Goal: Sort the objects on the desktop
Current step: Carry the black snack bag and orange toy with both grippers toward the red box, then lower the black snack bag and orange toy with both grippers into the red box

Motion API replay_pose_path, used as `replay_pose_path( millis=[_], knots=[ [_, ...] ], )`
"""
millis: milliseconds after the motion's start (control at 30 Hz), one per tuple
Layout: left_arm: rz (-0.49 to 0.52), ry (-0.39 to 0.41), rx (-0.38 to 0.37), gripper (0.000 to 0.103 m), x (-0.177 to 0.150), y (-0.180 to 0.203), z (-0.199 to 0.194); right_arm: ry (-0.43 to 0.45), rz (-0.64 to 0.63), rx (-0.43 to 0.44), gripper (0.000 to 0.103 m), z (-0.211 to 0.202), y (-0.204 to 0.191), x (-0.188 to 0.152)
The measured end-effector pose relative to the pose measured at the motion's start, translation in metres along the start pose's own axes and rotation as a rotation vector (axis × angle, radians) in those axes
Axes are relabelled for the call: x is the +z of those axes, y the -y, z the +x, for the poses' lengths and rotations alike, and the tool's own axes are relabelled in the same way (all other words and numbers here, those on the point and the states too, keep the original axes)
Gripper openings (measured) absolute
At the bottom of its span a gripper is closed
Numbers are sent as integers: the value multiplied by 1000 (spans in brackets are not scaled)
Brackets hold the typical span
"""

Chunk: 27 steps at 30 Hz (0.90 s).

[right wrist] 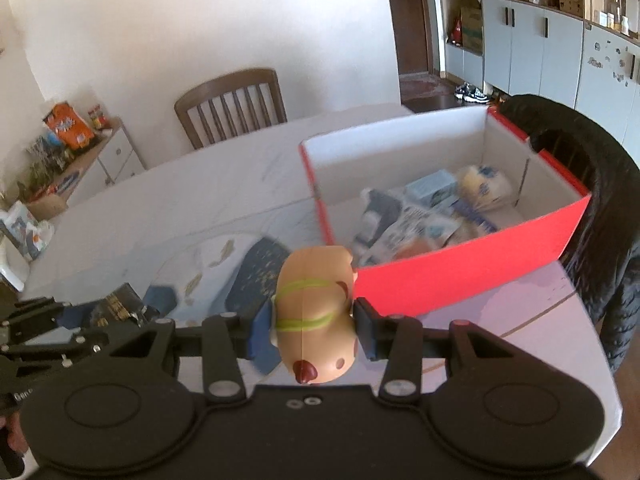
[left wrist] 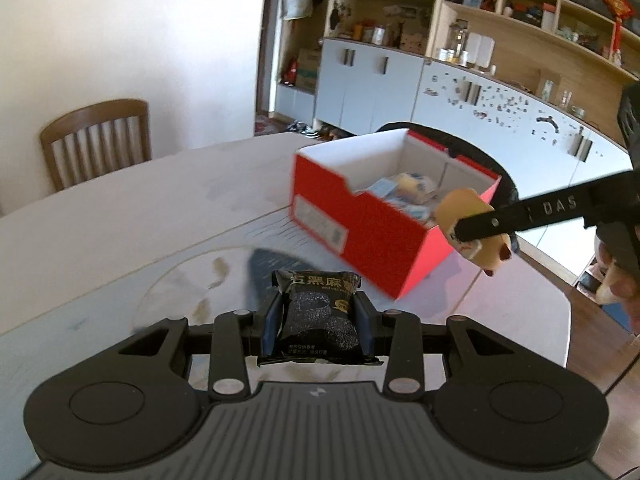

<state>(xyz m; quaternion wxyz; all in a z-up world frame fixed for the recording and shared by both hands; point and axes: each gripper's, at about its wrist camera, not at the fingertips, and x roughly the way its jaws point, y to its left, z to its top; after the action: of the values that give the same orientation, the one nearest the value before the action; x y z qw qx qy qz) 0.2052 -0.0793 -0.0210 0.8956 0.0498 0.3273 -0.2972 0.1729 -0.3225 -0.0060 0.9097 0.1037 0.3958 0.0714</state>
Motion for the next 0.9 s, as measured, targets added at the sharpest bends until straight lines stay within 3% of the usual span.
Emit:
replay_pose_path(
  millis=[433, 900],
  knots=[
    [53, 5, -42, 37, 59, 73, 60, 43, 2, -8, 44, -6, 94, 38],
    [105, -8, -41, 37, 116, 114, 127, 5, -74, -32, 44, 22, 137, 74]
  ],
)
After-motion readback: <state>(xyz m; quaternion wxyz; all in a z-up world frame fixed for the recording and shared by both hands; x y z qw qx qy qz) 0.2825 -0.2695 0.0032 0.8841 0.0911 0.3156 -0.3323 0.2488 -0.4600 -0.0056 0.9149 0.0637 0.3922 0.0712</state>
